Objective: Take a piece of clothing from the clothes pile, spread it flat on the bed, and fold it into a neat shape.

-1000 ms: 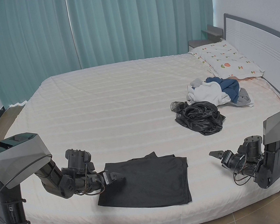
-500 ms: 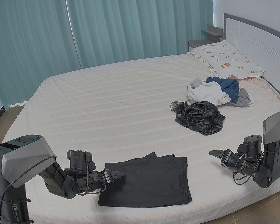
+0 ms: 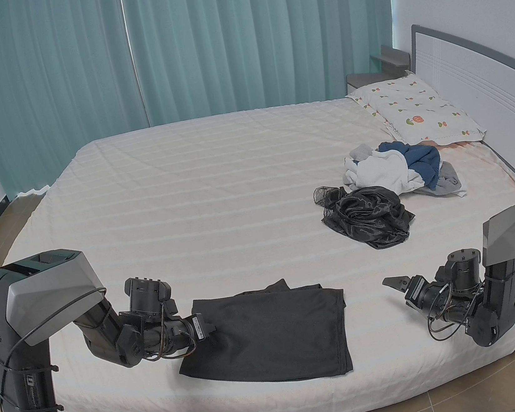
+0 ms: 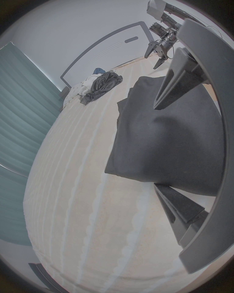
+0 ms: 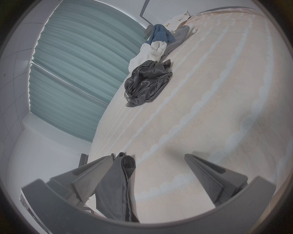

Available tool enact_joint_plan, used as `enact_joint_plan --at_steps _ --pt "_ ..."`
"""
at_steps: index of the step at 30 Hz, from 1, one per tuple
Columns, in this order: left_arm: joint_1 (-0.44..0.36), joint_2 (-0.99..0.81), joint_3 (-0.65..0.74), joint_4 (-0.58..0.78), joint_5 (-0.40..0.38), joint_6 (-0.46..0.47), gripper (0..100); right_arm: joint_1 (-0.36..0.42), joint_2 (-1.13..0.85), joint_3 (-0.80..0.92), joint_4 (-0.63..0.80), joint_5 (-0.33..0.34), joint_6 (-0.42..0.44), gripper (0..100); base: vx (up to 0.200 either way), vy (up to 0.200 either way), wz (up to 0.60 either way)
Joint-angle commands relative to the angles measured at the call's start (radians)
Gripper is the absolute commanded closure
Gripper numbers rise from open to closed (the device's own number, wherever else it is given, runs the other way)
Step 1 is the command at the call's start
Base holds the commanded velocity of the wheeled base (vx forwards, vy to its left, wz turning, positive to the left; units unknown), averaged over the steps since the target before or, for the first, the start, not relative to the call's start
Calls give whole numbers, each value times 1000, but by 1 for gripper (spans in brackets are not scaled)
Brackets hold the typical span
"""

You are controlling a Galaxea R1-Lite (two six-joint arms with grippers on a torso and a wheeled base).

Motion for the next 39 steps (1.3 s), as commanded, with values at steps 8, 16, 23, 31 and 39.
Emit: enact_joint_plan --at_steps 8,16,23,31,39 --pt "0 -8 43 -29 1 5 100 0 -2 6 0 0 0 0 0 0 0" --pt "-2 -27 82 -58 0 -12 100 -3 -3 9 0 2 2 0 0 0 0" --pt "-5 -31 96 -61 1 -10 100 -2 -3 9 0 2 2 0 0 29 0" --pt "4 -44 106 -60 4 -24 100 -3 -3 9 0 0 2 0 0 200 0" --pt "6 -83 155 -61 6 -75 100 -3 -6 10 0 0 3 0 0 200 0"
